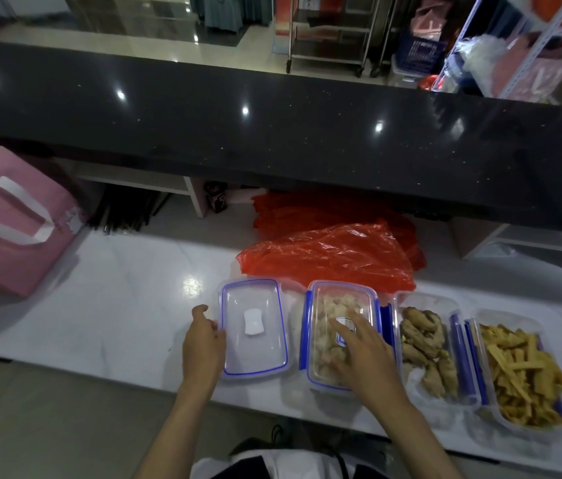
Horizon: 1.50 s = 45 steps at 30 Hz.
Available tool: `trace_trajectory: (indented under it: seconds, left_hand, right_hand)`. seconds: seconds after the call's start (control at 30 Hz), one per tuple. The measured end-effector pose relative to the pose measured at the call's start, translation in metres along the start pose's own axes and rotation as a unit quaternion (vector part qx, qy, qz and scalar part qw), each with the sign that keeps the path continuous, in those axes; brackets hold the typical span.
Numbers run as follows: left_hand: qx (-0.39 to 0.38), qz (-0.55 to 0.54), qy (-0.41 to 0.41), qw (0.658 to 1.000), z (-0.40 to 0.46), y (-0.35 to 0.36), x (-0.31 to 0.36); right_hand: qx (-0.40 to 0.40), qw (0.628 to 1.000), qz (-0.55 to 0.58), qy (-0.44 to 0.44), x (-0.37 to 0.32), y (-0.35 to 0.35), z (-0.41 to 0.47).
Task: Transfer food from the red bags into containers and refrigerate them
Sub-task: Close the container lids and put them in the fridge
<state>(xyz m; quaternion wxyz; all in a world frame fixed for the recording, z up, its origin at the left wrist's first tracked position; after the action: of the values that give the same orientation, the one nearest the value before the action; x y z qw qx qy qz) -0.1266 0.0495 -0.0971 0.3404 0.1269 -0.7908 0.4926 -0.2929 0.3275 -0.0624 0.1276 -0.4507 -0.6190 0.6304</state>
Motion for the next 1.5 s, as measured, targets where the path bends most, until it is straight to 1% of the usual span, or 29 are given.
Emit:
trace_trajectory:
  seconds: [0.1,0.27,0.5,0.57,0.67,0.73,0.77,0.83,0.93,0.97,1.03,1.07,1.1,1.17,1.2,1.23,1.3,1.37,1.43,1.47,1.5]
  left_hand:
    - [-0.012,0.012,0.012,1.000,0.000,0.002,0.000]
    - [-0.008,0.000,0.001,1.000,0.003,-0.006,0.000]
    - [0.001,0.018,0.021,1.000,-0.003,-0.011,0.000]
    - [0.012,0.041,0.031,0.999,-0.001,-0.011,-0.002]
    - [0.038,0.108,0.050,0.992,0.000,-0.018,0.002]
    - [0.043,0.148,0.060,0.986,-0.002,-0.024,0.007]
    - [0.039,0.150,0.068,0.986,-0.002,-0.026,0.011]
    - [0.018,0.124,0.082,0.989,-0.004,-0.030,0.017]
    - [-0.040,0.036,0.092,0.994,-0.013,-0.038,0.031]
    - [-0.059,0.006,0.101,0.993,-0.018,-0.040,0.039]
    - [-0.086,-0.033,0.122,0.988,-0.029,-0.044,0.057]
    - [-0.091,-0.042,0.136,0.986,-0.036,-0.045,0.067]
    - [-0.089,-0.044,0.156,0.983,-0.043,-0.047,0.079]
    - [-0.070,-0.026,0.205,0.976,-0.057,-0.050,0.102]
    - [-0.061,-0.020,0.234,0.970,-0.063,-0.050,0.114]
    - [-0.059,-0.022,0.261,0.963,-0.070,-0.050,0.125]
    - [-0.071,-0.035,0.306,0.949,-0.084,-0.045,0.144]
    - [-0.101,-0.042,0.343,0.933,-0.099,-0.032,0.157]
    - [-0.131,-0.044,0.377,0.916,-0.111,-0.016,0.166]
    - [-0.150,-0.048,0.386,0.909,-0.115,-0.008,0.169]
    - [-0.173,-0.054,0.391,0.903,-0.119,0.000,0.171]
  right_hand:
    - [0.002,1.000,0.004,-0.005,-0.001,-0.003,-0.003]
    - [-0.001,1.000,0.010,-0.007,-0.003,-0.003,-0.003]
    - [-0.001,1.000,0.011,-0.014,0.001,0.001,-0.001]
    - [-0.004,1.000,0.011,-0.012,0.003,0.004,0.000]
    - [-0.001,1.000,0.013,-0.010,0.006,0.006,0.001]
    - [-0.002,1.000,0.011,-0.011,0.007,0.007,0.002]
    - [-0.004,1.000,0.008,-0.011,0.008,0.007,0.002]
    - [-0.005,1.000,0.005,-0.011,0.008,0.007,0.002]
    - [-0.010,1.000,0.009,0.000,0.006,0.007,0.001]
    - [0.002,1.000,0.028,-0.002,0.003,0.004,0.000]
    - [0.044,0.990,0.127,-0.034,-0.011,-0.008,-0.001]
    - [0.051,0.980,0.187,-0.051,-0.021,-0.015,-0.002]
    - [0.034,0.968,0.239,-0.063,-0.033,-0.019,-0.003]
    - [-0.030,0.940,0.331,-0.072,-0.061,-0.024,-0.005]
    - [-0.062,0.918,0.386,-0.063,-0.073,-0.023,-0.006]
    - [-0.089,0.888,0.449,-0.039,-0.083,-0.021,-0.007]
    - [-0.113,0.813,0.571,0.020,-0.094,-0.016,-0.009]
    - [-0.098,0.753,0.648,0.055,-0.097,-0.017,-0.008]
    - [-0.057,0.707,0.699,0.090,-0.089,-0.020,-0.006]
    - [-0.031,0.692,0.713,0.109,-0.079,-0.021,-0.006]
    - [-0.006,0.685,0.718,0.125,-0.068,-0.021,-0.007]
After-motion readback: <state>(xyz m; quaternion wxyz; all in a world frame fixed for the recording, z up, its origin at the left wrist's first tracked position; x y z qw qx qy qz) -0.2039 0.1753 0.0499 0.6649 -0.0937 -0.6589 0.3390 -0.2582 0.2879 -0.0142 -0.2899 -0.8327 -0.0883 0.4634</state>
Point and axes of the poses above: each hand's wrist, its own z-axis towards the middle knuckle, its own y-axis out of the palm, x = y × z, the point moved 8 cm from there along z, towards the middle knuckle, and after that the axes turned 6 degrees about -y, right-handed, at the moved point
